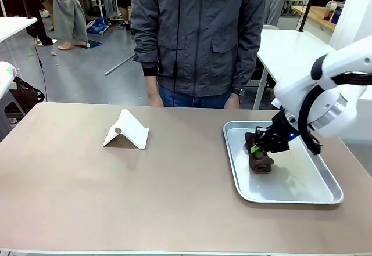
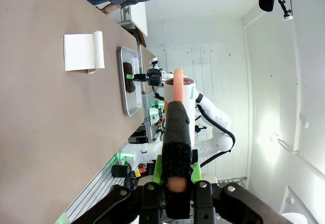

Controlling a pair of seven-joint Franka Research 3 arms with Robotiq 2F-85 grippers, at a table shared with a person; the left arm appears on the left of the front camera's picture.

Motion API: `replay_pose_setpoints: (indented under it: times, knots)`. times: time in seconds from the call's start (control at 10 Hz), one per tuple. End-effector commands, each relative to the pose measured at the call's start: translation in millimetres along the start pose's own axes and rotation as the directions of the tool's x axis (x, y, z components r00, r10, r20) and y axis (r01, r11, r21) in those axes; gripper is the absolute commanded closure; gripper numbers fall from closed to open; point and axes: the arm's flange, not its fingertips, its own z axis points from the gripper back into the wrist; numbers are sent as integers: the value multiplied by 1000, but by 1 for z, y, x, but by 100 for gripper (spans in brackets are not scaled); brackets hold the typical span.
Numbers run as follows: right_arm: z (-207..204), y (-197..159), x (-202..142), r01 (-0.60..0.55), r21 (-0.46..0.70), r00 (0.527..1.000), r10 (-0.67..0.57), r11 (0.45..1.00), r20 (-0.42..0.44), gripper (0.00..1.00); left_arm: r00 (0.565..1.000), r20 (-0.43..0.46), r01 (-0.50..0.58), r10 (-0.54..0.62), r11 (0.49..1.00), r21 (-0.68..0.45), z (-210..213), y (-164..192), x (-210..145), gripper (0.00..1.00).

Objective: Clean the surface of the table.
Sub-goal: Clean the area not pointed to by the person.

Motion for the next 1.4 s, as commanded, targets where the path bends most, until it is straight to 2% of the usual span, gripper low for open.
replay_pose_setpoints:
  times: [0.0, 0.5, 0.7, 0.9, 1.0, 1.1, 1.3]
  knots:
    - [6, -45, 10, 76, -34, 997, -75, 997, 31, 86, 1000, 1, -3, 3, 1000, -8, 1, -4, -3, 78]
    - [57, -114, 16, 242, 73, 963, -249, 967, 102, 86, 1000, 1, -3, 3, 1000, -8, 1, -4, -3, 78]
    - [68, -125, 15, 262, 169, 955, -280, 950, 98, 86, 1000, 1, -3, 3, 1000, -8, 1, -4, -3, 78]
    - [72, -125, 14, 243, 293, 961, -271, 925, 56, 86, 1000, 1, -3, 3, 1000, -8, 1, -4, -3, 78]
    - [77, -124, 13, 232, 393, 965, -261, 890, 20, 86, 1000, 1, -3, 3, 1000, -8, 1, -4, -3, 78]
    - [83, -124, 13, 230, 511, 968, -250, 828, -31, 86, 1000, 1, -3, 3, 1000, -8, 1, -4, -3, 78]
    - [94, -124, 13, 285, 708, 956, -240, 646, -166, 86, 1000, 1, -3, 3, 1000, -8, 1, -4, -3, 78]
